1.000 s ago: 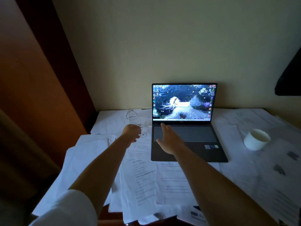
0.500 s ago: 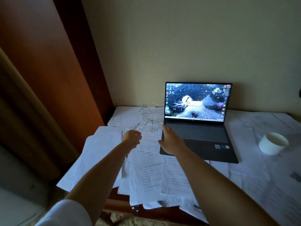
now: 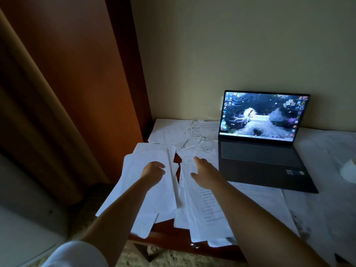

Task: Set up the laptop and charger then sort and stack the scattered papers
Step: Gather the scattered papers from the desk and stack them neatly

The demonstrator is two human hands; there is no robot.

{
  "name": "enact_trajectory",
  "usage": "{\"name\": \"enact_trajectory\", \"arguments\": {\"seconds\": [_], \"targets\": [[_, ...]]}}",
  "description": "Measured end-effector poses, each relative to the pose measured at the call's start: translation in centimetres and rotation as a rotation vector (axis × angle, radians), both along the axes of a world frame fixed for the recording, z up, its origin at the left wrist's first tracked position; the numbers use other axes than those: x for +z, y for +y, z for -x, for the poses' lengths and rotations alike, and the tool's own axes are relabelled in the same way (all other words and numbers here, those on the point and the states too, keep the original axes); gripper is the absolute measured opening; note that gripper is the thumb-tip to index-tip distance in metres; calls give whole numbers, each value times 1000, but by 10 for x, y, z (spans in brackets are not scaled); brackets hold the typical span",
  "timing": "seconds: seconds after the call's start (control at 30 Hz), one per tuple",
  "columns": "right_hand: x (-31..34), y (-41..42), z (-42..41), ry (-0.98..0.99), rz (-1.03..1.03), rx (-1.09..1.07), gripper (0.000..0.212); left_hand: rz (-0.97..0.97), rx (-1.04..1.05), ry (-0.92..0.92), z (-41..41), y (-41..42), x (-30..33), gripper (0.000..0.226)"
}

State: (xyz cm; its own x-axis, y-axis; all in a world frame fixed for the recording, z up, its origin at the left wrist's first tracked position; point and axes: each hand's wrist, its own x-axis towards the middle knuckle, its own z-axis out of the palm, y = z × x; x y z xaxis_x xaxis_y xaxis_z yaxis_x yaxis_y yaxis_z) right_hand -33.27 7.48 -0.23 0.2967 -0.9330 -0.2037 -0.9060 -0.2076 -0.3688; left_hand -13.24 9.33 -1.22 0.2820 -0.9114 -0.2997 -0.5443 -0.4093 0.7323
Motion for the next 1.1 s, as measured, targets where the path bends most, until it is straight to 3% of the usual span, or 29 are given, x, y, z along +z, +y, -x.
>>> {"name": "enact_trajectory", "arguments": {"seconds": [0.23, 0.37, 0.6, 0.77, 0.9, 1.03, 1.1], "targets": [[-26, -1, -68, -22, -66, -83, 56, -47, -74, -29, -68, -12, -35, 22], [-51, 6, -95, -18, -144, -155, 42, -97, -134, -94, -98, -12, -57, 25], [-90, 28, -127, 52, -171, -321, 47, -101, -465, -302, -118, 6, -94, 37], [-93, 35, -136, -24, -154, -442, 54, -39, -428, -356, -122, 5, -97, 40], [-85, 43, -134, -127, 0, -496, 46, -43, -292, -503, -125, 12, -91, 52], [-79, 58, -116, -130, 160, -647, 35, -177, -101, -438, -131, 23, -92, 47], [-78, 63, -103, -103, 100, -676, 30, -249, -48, -376, -133, 30, -93, 45]]}}
